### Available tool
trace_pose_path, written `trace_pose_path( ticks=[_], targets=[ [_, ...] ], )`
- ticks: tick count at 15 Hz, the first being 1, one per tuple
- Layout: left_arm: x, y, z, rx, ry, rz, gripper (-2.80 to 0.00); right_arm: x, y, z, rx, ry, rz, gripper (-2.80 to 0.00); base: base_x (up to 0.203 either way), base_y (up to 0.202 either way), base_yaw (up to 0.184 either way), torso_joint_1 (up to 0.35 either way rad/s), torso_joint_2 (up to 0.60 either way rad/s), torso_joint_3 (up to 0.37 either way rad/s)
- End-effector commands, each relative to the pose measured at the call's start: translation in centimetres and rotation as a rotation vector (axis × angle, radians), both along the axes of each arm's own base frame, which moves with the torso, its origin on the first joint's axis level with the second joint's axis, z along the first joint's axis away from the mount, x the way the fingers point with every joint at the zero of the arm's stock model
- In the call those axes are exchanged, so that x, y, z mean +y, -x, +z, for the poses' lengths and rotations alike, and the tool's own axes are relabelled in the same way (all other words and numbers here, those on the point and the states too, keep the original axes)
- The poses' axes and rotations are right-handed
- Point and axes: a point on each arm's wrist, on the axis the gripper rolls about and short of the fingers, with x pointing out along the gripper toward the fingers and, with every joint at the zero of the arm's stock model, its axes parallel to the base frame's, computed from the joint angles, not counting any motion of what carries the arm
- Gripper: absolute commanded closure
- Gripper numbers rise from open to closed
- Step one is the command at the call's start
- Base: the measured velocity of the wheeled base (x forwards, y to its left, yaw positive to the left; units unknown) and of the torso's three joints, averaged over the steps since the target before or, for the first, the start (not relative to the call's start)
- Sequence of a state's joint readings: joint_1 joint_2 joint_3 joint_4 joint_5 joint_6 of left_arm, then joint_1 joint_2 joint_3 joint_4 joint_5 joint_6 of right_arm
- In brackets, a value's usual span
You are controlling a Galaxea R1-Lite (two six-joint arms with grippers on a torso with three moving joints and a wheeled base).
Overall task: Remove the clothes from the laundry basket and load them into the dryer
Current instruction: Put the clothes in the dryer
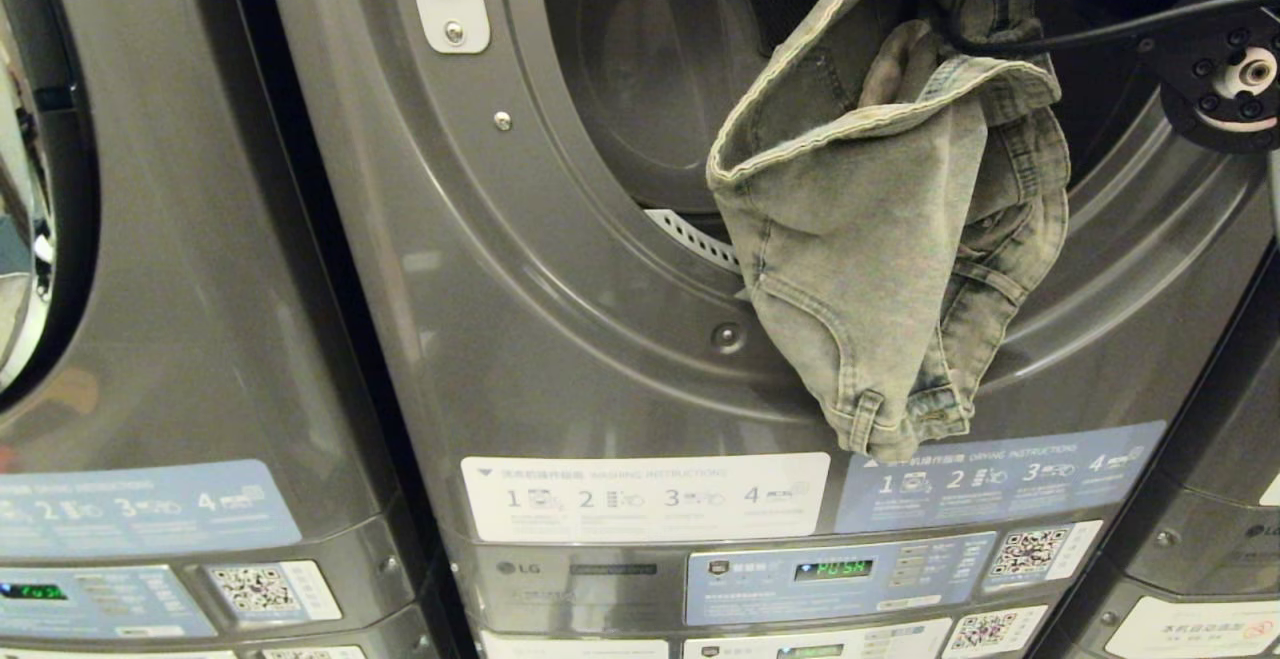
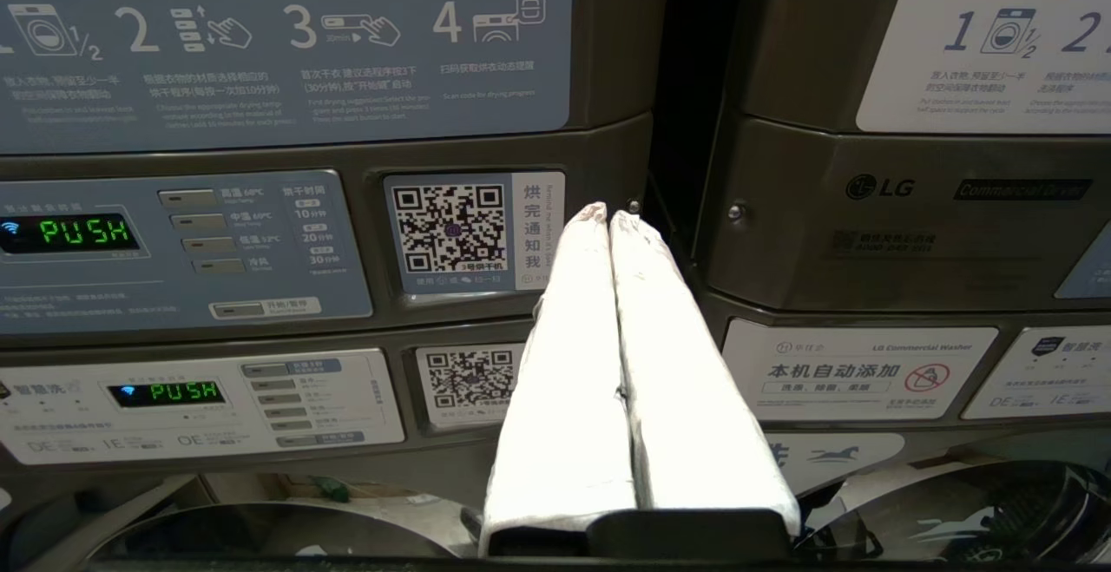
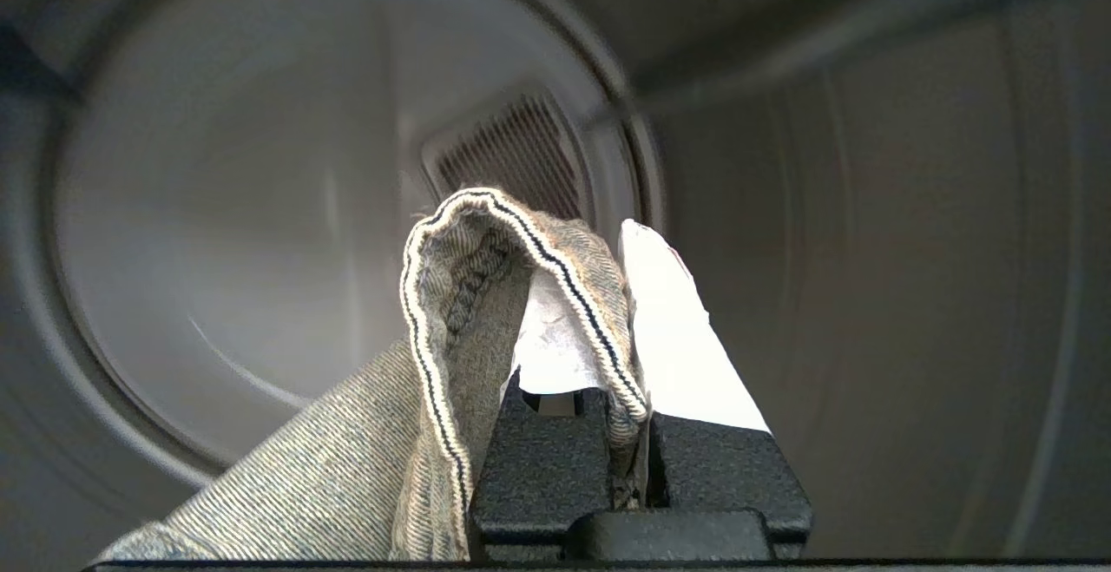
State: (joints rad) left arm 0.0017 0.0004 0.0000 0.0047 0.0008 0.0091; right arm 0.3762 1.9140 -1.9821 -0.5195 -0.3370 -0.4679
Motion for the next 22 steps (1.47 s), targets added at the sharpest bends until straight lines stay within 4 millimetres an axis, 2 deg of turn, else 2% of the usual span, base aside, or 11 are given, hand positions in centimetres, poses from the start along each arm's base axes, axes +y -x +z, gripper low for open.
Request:
trace_pose_path(
  ticks=[1, 5, 9, 10, 17, 22],
  targets=[
    [0.0, 0.0, 0.0, 0.001, -0.002, -0.001, 0.0, 0.3, -0.6, -0.6, 0.026, 0.01, -0.004, 0.0, 0.0, 0.0, 0.0, 0.0, 0.0, 0.0],
    [0.0, 0.0, 0.0, 0.0, 0.0, 0.0, 0.0, 1.4, -2.9, -3.0, 0.104, 0.044, 0.007, 0.0, 0.0, 0.0, 0.0, 0.0, 0.0, 0.0],
    [0.0, 0.0, 0.0, 0.001, 0.003, 0.001, 0.0, 1.5, -3.2, -3.3, 0.105, 0.112, -0.011, 0.0, 0.0, 0.0, 0.0, 0.0, 0.0, 0.0],
    [0.0, 0.0, 0.0, 0.001, 0.003, 0.001, 0.0, 1.4, -3.2, -3.3, 0.102, 0.116, -0.018, -2.8, 0.0, 0.0, 0.0, 0.0, 0.0, 0.0],
    [0.0, 0.0, 0.0, 0.001, 0.002, 0.001, 0.0, 0.9, -2.2, -2.2, 0.079, 0.122, -0.026, -2.8, 0.0, 0.0, 0.0, 0.0, 0.0, 0.0],
    [0.0, 0.0, 0.0, 0.001, 0.003, 0.001, 0.0, 0.7, -0.9, -0.9, 0.008, 0.124, 0.069, -2.8, 0.0, 0.0, 0.0, 0.0, 0.0, 0.0]
  ],
)
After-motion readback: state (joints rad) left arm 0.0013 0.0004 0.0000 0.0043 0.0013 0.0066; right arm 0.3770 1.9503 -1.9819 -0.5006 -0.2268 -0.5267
